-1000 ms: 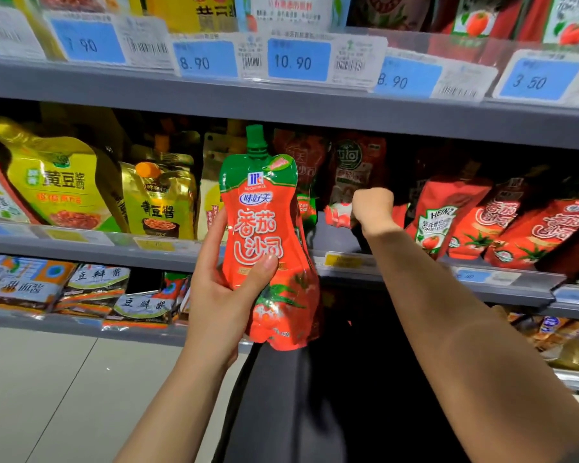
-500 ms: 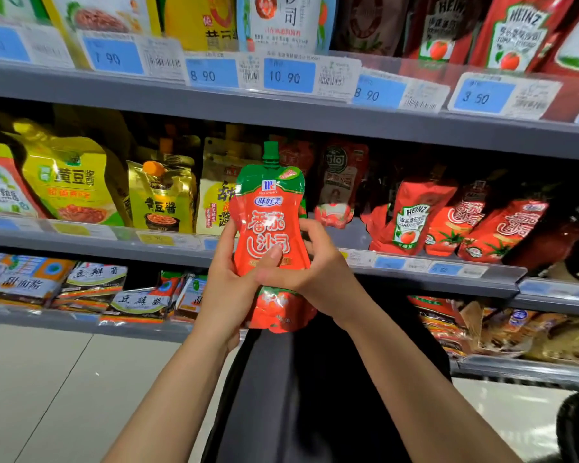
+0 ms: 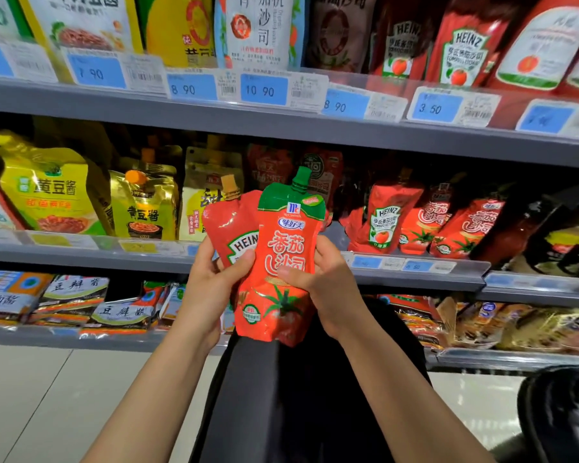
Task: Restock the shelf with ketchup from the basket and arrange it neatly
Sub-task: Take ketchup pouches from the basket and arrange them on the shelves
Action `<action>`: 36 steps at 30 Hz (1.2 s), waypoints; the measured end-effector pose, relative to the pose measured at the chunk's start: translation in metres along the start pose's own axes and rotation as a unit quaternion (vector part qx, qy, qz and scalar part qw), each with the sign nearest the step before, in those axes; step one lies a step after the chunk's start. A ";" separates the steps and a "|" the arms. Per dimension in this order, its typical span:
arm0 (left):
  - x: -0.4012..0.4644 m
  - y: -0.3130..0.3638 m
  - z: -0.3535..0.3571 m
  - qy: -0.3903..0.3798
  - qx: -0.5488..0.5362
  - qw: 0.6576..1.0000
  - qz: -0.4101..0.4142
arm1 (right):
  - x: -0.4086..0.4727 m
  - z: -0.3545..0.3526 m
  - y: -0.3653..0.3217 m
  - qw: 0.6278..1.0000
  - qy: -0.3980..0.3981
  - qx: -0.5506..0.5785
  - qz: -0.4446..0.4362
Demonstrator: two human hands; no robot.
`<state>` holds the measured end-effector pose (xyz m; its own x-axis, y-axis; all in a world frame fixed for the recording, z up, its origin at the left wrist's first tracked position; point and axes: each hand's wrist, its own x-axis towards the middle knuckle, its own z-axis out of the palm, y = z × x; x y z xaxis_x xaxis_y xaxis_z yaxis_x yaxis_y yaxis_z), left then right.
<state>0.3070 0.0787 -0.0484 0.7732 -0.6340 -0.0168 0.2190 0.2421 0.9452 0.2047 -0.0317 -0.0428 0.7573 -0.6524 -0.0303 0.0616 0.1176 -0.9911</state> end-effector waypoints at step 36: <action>0.027 -0.031 0.098 -0.081 0.032 0.994 0.060 | 0.078 -0.242 -0.027 0.984 0.145 -0.084 -0.061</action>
<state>0.2625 -0.0174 -0.0466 0.6838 -0.7150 0.1454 0.0887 0.2792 0.9561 0.1050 -0.2667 -0.0500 0.5330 -0.8425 0.0781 0.0131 -0.0840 -0.9964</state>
